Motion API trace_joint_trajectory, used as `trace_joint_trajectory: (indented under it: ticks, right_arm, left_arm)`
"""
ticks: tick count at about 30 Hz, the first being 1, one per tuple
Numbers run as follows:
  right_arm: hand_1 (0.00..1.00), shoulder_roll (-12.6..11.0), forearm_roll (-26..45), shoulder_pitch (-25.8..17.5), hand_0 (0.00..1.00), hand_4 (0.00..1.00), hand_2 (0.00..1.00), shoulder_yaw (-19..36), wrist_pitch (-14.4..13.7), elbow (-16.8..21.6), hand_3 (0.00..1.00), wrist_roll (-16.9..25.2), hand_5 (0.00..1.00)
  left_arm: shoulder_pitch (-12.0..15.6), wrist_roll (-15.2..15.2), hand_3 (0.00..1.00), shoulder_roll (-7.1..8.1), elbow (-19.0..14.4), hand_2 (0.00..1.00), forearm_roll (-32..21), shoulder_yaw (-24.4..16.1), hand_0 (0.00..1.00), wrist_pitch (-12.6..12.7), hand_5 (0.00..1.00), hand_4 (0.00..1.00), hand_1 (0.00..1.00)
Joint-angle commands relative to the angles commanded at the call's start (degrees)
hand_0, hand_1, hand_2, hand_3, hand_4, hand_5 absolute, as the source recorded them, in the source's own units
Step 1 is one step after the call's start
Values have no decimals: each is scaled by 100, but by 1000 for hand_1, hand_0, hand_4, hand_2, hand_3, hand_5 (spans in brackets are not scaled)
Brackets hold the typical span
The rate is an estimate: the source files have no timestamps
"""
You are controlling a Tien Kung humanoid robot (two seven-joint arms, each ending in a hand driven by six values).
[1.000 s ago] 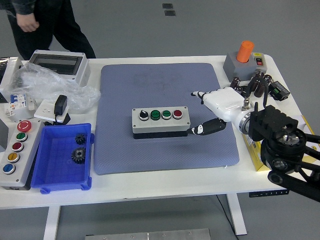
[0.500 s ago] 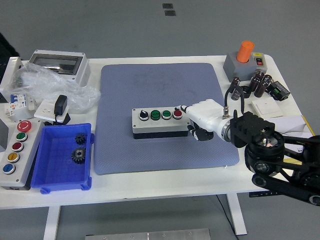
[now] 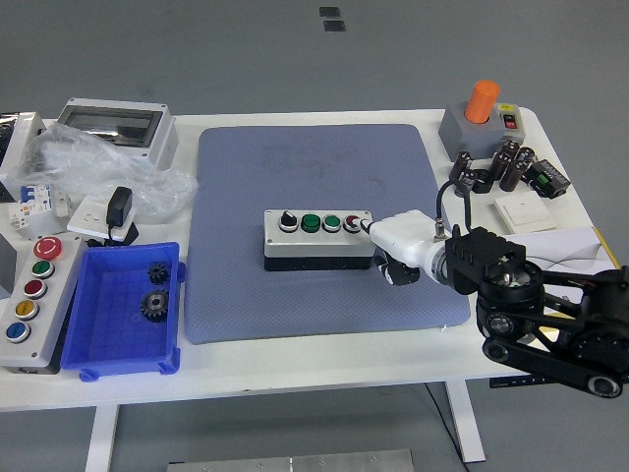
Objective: Pick up the button,place it on the desk,press the button,press the button
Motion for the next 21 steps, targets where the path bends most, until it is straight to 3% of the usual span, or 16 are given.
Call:
trace_joint_trajectory:
  ticks: [7,11,17,21]
  right_arm:
    - [445,-7,81,31,450,349,281,-35,21,38,964,46,2]
    - [445,-75,23,25,450,349,281,85,-134,143,964,134,2]
    - [436,-227,24,-26,442,361,278,523,-648,315,960,428,2]
    - [426,-261,167,-192,431,363,274,885,-1146,260,954,811,2]
  left_arm:
    - [-1,-3,612,-3,-1,598,35,-40,601,-4,403,548,643]
    - [2,-1,612,-8,1,598,20,-29,601,-4,403,548,643]
    - [8,-2,612,-9,6,598,-28,9,601,-4,403,548,643]
    - [11,1,611,-12,7,599,-35,19,601,-4,402,549,643]
